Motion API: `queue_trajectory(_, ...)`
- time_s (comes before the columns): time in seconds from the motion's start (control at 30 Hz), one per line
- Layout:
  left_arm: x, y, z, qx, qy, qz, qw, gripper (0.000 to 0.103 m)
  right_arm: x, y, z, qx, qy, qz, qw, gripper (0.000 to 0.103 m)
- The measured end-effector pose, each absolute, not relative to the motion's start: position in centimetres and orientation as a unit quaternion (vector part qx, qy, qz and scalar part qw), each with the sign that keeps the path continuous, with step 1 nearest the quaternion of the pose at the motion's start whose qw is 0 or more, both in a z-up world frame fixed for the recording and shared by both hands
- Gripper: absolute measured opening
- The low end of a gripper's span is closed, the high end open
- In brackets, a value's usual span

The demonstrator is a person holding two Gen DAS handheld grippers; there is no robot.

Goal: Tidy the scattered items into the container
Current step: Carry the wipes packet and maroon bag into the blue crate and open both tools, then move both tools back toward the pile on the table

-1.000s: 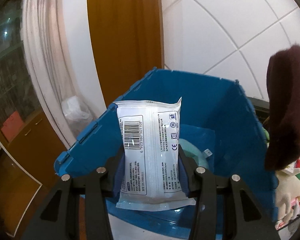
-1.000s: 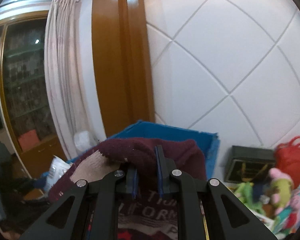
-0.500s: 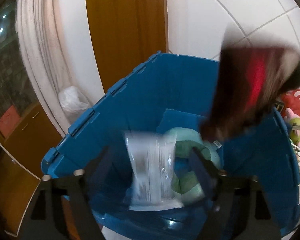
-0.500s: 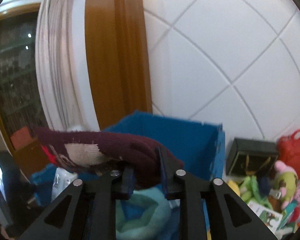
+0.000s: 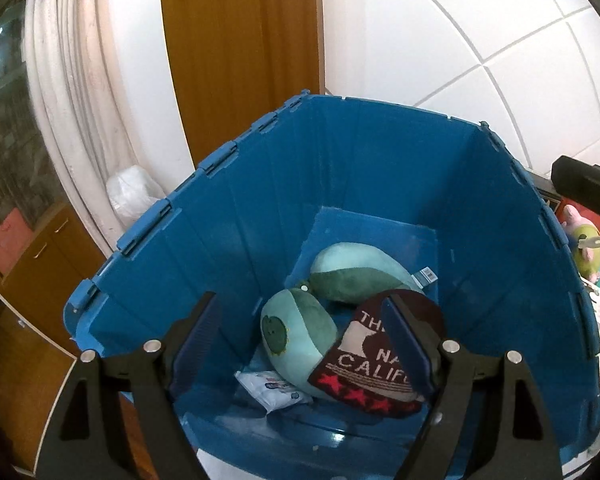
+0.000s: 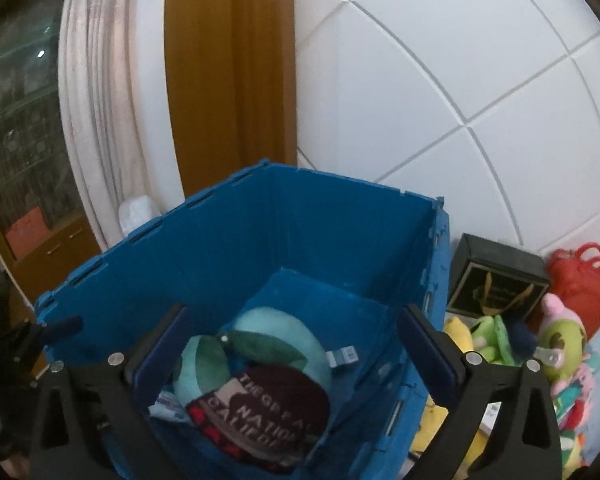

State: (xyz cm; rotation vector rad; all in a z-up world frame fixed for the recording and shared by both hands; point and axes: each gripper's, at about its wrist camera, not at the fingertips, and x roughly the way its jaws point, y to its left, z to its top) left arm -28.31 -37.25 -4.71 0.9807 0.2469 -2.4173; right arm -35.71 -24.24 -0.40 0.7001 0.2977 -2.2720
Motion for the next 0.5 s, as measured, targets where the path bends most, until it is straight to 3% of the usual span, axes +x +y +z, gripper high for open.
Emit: queue_trajectory(0.5, -25.5, -34.1, -4.2, 0.34, 0.105, -0.908, 0.221, 0.087, -32.7, -19.0, -0.7, 0.264, 0.106, -0.898, 0.336, 0.103)
